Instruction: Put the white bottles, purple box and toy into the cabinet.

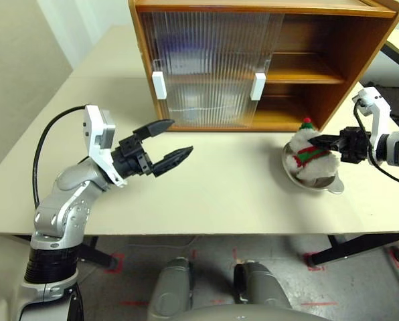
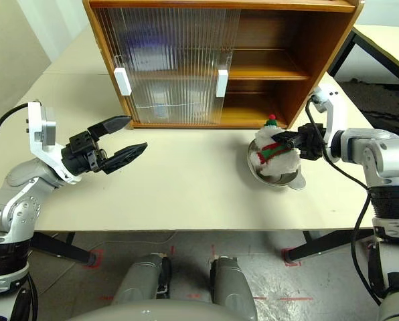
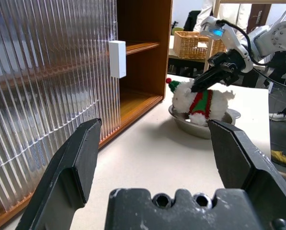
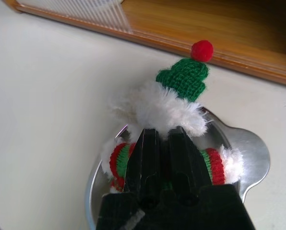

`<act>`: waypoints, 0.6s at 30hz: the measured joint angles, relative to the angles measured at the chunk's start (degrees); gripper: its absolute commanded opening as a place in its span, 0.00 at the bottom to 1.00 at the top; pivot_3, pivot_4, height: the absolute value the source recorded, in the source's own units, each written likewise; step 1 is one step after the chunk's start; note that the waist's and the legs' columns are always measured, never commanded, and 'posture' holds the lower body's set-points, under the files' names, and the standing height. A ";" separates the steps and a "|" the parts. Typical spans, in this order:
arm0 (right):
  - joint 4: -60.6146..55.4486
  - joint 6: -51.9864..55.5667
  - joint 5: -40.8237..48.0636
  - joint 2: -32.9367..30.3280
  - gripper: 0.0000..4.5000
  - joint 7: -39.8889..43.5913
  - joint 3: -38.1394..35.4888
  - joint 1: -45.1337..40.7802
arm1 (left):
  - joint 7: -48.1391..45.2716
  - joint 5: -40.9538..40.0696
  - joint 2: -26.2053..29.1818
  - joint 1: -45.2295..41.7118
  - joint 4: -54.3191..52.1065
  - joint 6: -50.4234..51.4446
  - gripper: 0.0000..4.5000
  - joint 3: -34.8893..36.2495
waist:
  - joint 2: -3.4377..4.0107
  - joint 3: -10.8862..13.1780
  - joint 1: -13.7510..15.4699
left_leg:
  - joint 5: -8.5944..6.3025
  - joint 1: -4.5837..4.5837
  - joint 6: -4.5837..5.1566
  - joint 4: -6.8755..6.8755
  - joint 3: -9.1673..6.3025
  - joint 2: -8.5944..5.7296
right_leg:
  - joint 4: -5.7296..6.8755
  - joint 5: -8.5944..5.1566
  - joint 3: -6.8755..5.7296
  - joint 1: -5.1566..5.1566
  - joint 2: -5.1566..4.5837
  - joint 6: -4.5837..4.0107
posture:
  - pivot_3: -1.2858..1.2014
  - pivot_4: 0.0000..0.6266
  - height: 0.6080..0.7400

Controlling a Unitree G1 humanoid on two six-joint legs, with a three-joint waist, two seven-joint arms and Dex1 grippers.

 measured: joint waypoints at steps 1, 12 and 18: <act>-0.08 0.74 0.75 -0.16 0.00 0.42 -0.32 -0.36 | 0.00 0.00 0.00 -0.03 0.05 0.00 1.00 0.00 | 0.00 0.00 -0.04 | 0.00 0.00 0.00 0.00 0.00 0.00 | 0.00 0.00 0.00 0.00 0.00 0.00 | 0.58 0.04 1.00; 3.76 -2.85 5.31 1.74 0.00 -2.49 -7.68 -14.58 | -0.02 0.00 0.00 -0.15 0.26 0.00 1.00 -0.18 | -0.01 -0.01 -0.16 | 0.00 0.02 -0.01 0.01 0.01 0.00 | 0.01 0.01 0.00 0.00 0.01 0.00 | 0.58 0.04 1.00; 15.31 -15.14 1.46 6.12 0.00 -7.31 -7.74 -22.00 | 0.45 0.00 -0.11 -0.38 0.25 0.02 1.00 -0.30 | 0.02 0.01 -0.12 | 0.01 -0.01 0.01 -0.01 0.02 -0.01 | 0.02 0.04 0.01 -0.02 -0.01 -0.03 | 0.58 0.04 1.00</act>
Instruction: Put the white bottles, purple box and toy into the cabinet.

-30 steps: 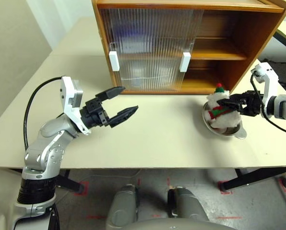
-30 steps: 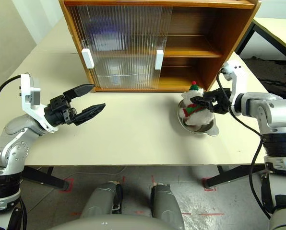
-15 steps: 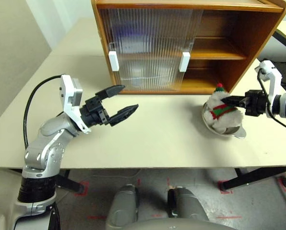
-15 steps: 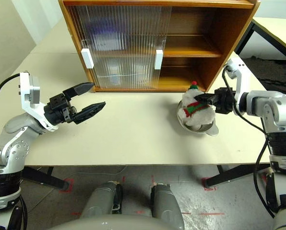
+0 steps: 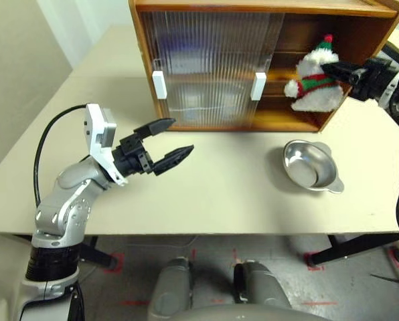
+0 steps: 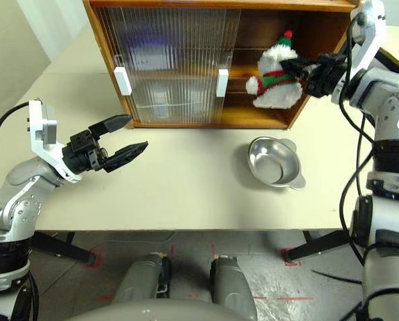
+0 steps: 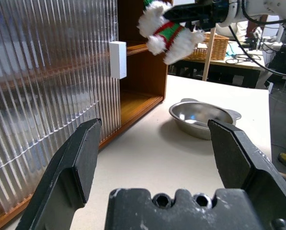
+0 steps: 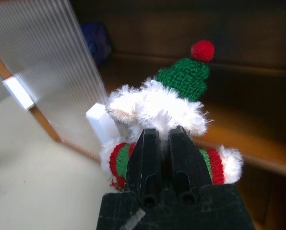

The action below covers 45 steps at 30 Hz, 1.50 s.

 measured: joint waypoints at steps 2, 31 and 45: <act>4.72 -5.32 -1.94 0.86 0.00 -1.49 0.06 -3.26 | 0.17 0.00 -0.05 -0.06 -0.05 0.00 1.00 -0.05 | 0.01 0.00 -0.02 | 0.00 -0.01 0.00 -0.01 0.00 0.00 | 0.00 0.01 0.00 -0.01 0.01 -0.02 | 0.59 0.04 1.00; 39.90 -43.47 -12.32 9.95 0.47 -10.37 -0.12 -16.75 | 1.90 -0.22 0.01 1.80 -2.20 0.00 1.00 0.63 | 0.08 -0.04 0.03 | 0.02 0.06 0.03 -0.02 0.00 0.01 | 0.26 0.19 0.00 -0.03 0.01 -0.09 | 0.61 0.03 1.00; 40.10 -44.48 -13.66 9.72 0.99 -10.67 -0.10 -17.56 | 2.74 -0.90 0.01 1.89 -2.85 0.43 1.00 0.92 | 0.10 -0.04 0.14 | 0.02 0.07 0.02 -0.02 0.00 0.01 | 0.26 0.20 0.00 -0.03 0.01 -0.10 | 0.61 0.04 1.00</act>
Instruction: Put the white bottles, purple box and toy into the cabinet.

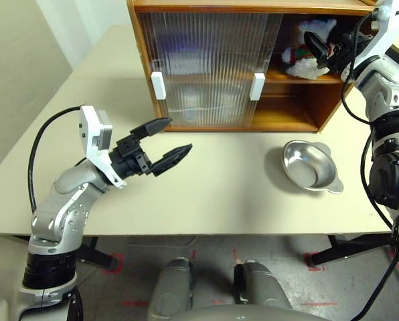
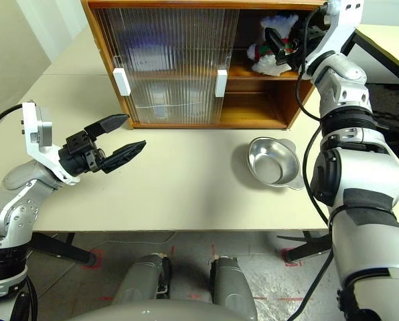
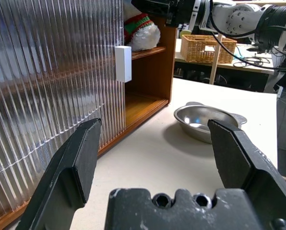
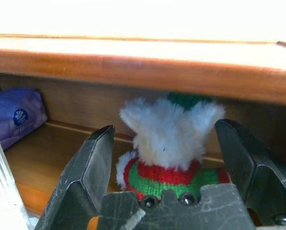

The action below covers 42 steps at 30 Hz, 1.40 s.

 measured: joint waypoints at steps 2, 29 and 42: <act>0.00 -0.20 -0.43 -0.69 0.99 0.04 0.02 -0.76 | 0.19 -0.02 0.00 0.00 0.00 0.12 1.00 0.00 | 0.00 0.00 0.00 | 0.00 0.00 -0.01 0.00 0.00 0.00 | -0.01 0.00 0.00 0.00 0.00 0.00 | 0.61 0.04 1.00; -33.05 49.51 12.03 -22.46 0.99 33.53 -0.58 31.51 | -0.90 -1.07 0.09 0.24 0.57 0.28 1.00 -0.57 | 0.07 0.04 1.38 | -0.01 -0.01 -0.01 0.18 -0.04 0.01 | -0.03 -0.24 -0.05 0.07 -0.04 -0.03 | 0.58 0.07 1.00; -39.92 71.66 21.52 -22.92 0.99 23.72 -15.03 56.37 | -1.94 -1.10 -0.01 -0.33 0.77 0.23 1.00 -0.94 | 0.02 0.16 1.22 | -0.03 0.35 -0.04 0.46 -0.11 0.02 | -0.09 -0.15 -0.08 0.61 0.00 0.08 | 0.58 0.09 1.00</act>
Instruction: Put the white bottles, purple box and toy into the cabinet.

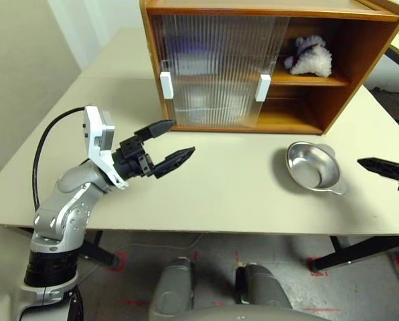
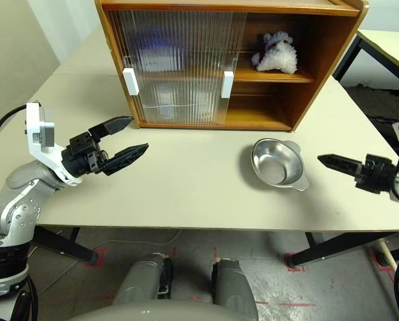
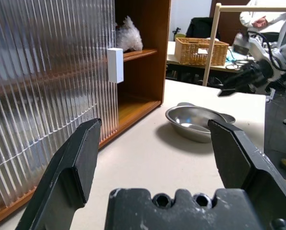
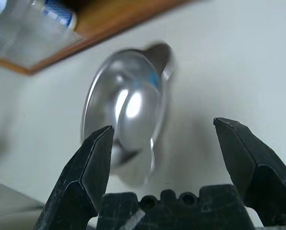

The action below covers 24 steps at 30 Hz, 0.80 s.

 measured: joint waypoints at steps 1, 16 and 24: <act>-0.06 1.76 0.77 0.10 0.99 -0.28 -0.60 1.09 | -0.09 0.01 -0.01 0.06 0.00 0.00 1.00 -0.05 | -0.02 0.01 -0.04 | 0.00 0.01 0.00 0.00 -0.01 0.01 | 0.00 0.00 0.00 0.01 0.03 0.00 | 0.58 0.09 1.00; -2.18 12.81 8.22 11.19 0.99 -9.41 -4.78 2.95 | -1.69 0.05 0.21 0.16 0.04 0.09 1.00 -0.46 | -0.17 0.10 -0.05 | -0.01 -0.03 0.00 -0.05 -0.08 0.03 | -0.18 0.00 -0.03 0.04 0.07 0.02 | 0.58 0.07 1.00; -2.78 11.49 8.97 14.18 0.70 -11.59 -4.00 0.32 | -1.90 0.08 0.57 0.16 0.04 0.14 1.00 -0.53 | -0.17 0.10 0.00 | -0.01 -0.06 0.00 -0.21 -0.07 0.01 | -0.32 -0.01 -0.03 0.03 0.07 0.04 | 0.58 0.07 1.00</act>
